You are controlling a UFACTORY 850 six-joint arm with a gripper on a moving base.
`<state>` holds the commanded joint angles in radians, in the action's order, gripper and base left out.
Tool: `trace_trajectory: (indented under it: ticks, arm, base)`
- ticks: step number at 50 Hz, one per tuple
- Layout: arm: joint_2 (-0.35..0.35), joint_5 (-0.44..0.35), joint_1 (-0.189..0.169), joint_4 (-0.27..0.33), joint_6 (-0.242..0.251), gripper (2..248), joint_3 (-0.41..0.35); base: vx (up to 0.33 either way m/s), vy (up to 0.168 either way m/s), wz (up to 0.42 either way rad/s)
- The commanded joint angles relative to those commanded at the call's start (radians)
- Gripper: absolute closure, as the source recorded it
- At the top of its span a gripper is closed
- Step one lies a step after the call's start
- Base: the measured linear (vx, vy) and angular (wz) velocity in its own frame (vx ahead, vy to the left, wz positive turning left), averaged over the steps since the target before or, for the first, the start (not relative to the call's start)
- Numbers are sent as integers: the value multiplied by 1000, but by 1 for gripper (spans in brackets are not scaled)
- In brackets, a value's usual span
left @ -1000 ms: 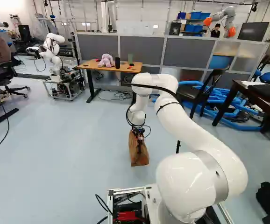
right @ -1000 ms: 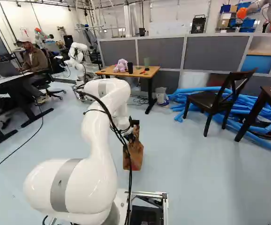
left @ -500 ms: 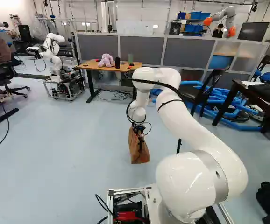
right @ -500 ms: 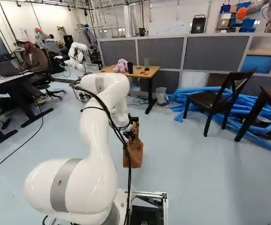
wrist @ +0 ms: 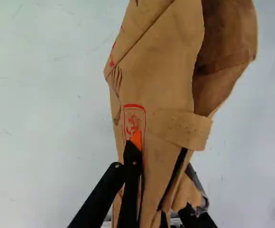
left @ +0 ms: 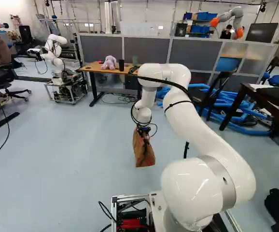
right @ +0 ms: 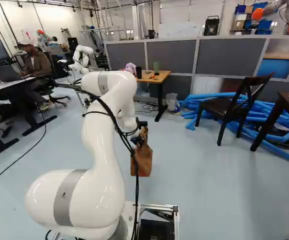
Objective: Pick up the bag on the ground and place it on the table
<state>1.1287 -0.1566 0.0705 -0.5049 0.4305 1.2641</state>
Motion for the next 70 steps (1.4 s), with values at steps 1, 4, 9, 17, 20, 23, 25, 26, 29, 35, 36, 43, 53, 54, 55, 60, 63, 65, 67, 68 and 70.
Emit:
trace_trajectory:
  ticks: [1,4,9,17,20,23,25,26,29,35,36,43,53,54,55,60,63,65,67,68,70]
  arm:
    - [-4,0,0,0,0,229,-3]
    - [-14,0,0,0,0,229,-11]
    - [-33,0,0,0,0,229,-24]
    - [-61,0,0,0,0,229,-45]
    - [-72,0,0,0,0,229,-53]
    - [-83,0,0,0,0,229,-61]
    - [-90,0,0,0,0,229,-66]
    - [-94,0,0,0,0,229,-69]
    - [-105,0,0,0,0,229,-76]
    - [-125,1,0,0,0,229,-89]
    - [-129,2,0,0,0,229,-91]
    - [-152,6,0,0,0,229,-103]
    - [-184,14,-1,0,0,229,-119]
    - [-187,15,-1,0,0,229,-121]
    - [-190,16,-1,0,0,229,-122]
    - [-205,20,-1,0,0,229,-128]
    - [-214,23,-1,0,0,229,-130]
    - [-219,25,-1,0,0,229,-132]
    - [-224,27,0,0,0,229,-133]
    - [-227,28,0,0,0,229,-133]
    - [-233,30,0,0,0,229,-134]
  base:
    - [0,0,0]
    - [0,0,0]
    - [0,0,0]
    - [0,0,0]
    - [0,0,0]
    - [0,0,0]
    - [0,0,0]
    - [0,0,0]
    - [0,0,0]
    - [0,0,0]
    - [0,0,0]
    - [0,0,0]
    - [0,0,0]
    - [0,0,0]
    - [0,0,0]
    - [0,0,0]
    - [0,0,0]
    - [0,0,0]
    - [0,0,0]
    - [0,0,0]
    - [0,0,0]
